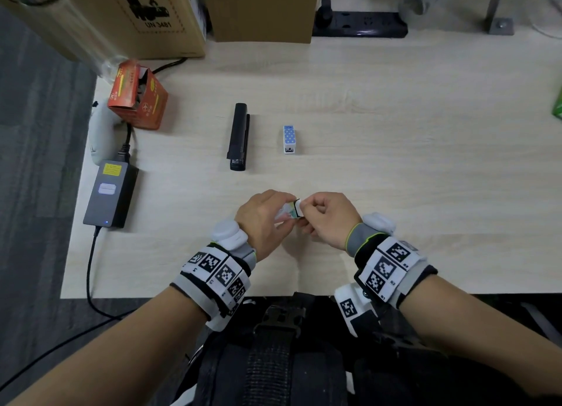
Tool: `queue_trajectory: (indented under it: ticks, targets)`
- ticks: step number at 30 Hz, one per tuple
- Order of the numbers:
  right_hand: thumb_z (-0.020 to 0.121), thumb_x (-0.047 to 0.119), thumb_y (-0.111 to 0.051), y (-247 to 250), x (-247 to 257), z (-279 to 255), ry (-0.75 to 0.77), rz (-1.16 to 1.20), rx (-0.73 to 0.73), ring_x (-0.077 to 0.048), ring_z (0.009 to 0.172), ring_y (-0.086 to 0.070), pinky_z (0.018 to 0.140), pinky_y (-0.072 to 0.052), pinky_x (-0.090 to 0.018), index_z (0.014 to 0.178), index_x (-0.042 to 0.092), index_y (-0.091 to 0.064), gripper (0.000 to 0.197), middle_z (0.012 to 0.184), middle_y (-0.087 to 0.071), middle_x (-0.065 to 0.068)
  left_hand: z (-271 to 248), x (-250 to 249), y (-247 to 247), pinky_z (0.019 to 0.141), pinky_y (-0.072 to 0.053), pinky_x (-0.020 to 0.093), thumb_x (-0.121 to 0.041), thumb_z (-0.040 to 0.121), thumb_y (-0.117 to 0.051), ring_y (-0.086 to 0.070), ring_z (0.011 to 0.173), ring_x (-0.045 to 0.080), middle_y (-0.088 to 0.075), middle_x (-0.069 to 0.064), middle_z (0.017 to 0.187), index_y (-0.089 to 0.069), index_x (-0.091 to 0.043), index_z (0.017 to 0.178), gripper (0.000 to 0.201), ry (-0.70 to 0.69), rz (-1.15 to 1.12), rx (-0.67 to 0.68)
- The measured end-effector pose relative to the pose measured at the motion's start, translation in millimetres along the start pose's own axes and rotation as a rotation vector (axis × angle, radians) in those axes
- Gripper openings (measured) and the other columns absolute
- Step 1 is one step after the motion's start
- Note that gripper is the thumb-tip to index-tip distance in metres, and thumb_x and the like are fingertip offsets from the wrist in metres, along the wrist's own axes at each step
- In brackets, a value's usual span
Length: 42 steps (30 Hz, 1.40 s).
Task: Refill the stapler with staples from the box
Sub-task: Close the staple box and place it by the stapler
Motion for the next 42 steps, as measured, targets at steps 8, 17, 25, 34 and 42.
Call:
queue_trajectory:
  ticks: [8,17,25,34,42]
  targets:
    - [0.086,0.02,-0.066,4,3,-1,0.027,0.073,0.03,-0.008,0.049,-0.059,0.051,-0.048,-0.022,0.072,0.015,-0.068,0.016,0.062,-0.067,-0.003,5,-2,2,0.087,-0.037,0.021,-0.025,0.08,-0.069,-0.057,0.108,0.02,-0.066,-0.001,0.117,-0.056,-0.021,0.124,0.047,0.015,-0.062,0.03]
    - [0.084,0.011,-0.068,3,-2,-2,0.012,0.06,0.123,-0.02,0.06,-0.058,0.058,-0.049,-0.028,0.073,0.015,-0.068,0.012,0.075,-0.068,-0.016,18,6,1,0.09,-0.046,0.027,-0.028,0.068,-0.077,-0.054,0.103,0.013,-0.055,0.004,0.123,-0.048,-0.021,0.129,0.068,0.003,-0.154,0.071]
    - [0.08,0.031,-0.071,15,-24,4,0.01,-0.124,0.029,-0.013,0.058,-0.059,0.072,-0.056,-0.036,0.072,0.015,-0.072,0.017,0.06,-0.066,0.003,32,7,-8,0.087,-0.044,0.03,-0.018,0.073,-0.068,-0.052,0.106,0.022,-0.059,0.003,0.11,-0.04,-0.031,0.131,0.065,0.108,-0.053,0.176]
    - [0.08,0.035,-0.07,38,-42,3,0.0,-0.23,-0.001,-0.011,0.061,-0.058,0.062,-0.046,-0.023,0.063,0.029,-0.064,0.019,0.064,-0.065,0.009,84,-36,-30,0.088,-0.043,0.032,-0.006,0.072,-0.064,-0.052,0.108,0.028,-0.056,0.007,0.118,-0.046,-0.018,0.129,0.061,-0.166,0.098,0.199]
    - [0.079,0.037,-0.07,46,-46,7,0.006,-0.267,0.069,-0.013,0.063,-0.061,0.064,-0.049,-0.024,0.065,0.028,-0.065,0.018,0.061,-0.064,0.009,143,-46,-39,0.1,-0.037,0.042,-0.015,0.081,-0.062,-0.043,0.119,0.03,-0.051,0.007,0.129,-0.039,-0.021,0.133,0.057,-0.144,0.292,0.339]
Point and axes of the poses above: each hand's wrist, its own z-axis towards the middle knuckle, its own y-axis out of the back of the hand, x = y × z, the point moved 5 cm from there along z, towards the middle knuckle
